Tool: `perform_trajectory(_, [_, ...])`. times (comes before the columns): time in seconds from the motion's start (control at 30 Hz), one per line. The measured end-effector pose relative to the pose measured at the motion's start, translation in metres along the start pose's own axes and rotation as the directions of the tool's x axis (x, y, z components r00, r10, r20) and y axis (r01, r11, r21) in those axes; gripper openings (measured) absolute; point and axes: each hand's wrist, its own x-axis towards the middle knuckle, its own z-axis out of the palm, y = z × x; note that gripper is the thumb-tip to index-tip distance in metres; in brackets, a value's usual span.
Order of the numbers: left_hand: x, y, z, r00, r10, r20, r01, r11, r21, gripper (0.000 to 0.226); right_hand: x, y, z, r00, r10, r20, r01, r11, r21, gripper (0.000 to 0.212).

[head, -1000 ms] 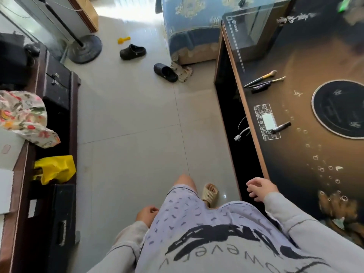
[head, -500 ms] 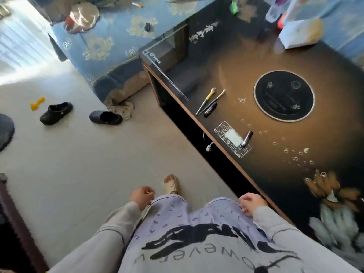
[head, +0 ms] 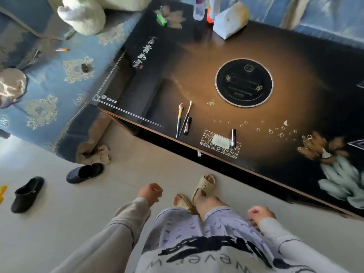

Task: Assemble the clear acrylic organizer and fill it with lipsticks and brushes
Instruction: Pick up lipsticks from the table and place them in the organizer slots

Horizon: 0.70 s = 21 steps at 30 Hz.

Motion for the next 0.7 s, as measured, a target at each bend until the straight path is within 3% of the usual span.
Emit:
perform_trajectory(0.13, [0.009,0.017,0.013,0.998,0.003,0.057,-0.008,0.995,0.096,0.034,0.013,-0.009,-0.010,1.000,0.018,-0.016,-0.016,0.995,0.100,0.020])
perform_trajectory(0.23, [0.019,0.041,0.018,0.997,0.022,0.077,-0.034,0.986,0.163,0.020,0.030,-0.024,-0.020,1.000,0.012,-0.028,-0.007,0.984,0.179,0.024])
perform_trajectory(0.4, [0.042,0.094,0.005,0.995,0.099,-0.010,-0.095,0.970,0.224,0.034,0.048,-0.074,-0.047,0.998,-0.059,-0.021,0.062,0.975,0.213,0.034])
perform_trajectory(0.53, [0.060,0.143,-0.007,0.981,0.171,-0.096,-0.144,0.960,0.240,0.039,0.062,-0.117,-0.068,0.992,-0.111,-0.056,0.121,0.964,0.236,0.017])
perform_trajectory(0.7, [0.088,0.195,-0.014,0.960,0.219,-0.174,-0.150,0.928,0.342,0.033,0.085,-0.164,-0.077,0.983,-0.124,-0.138,0.147,0.974,0.171,0.042])
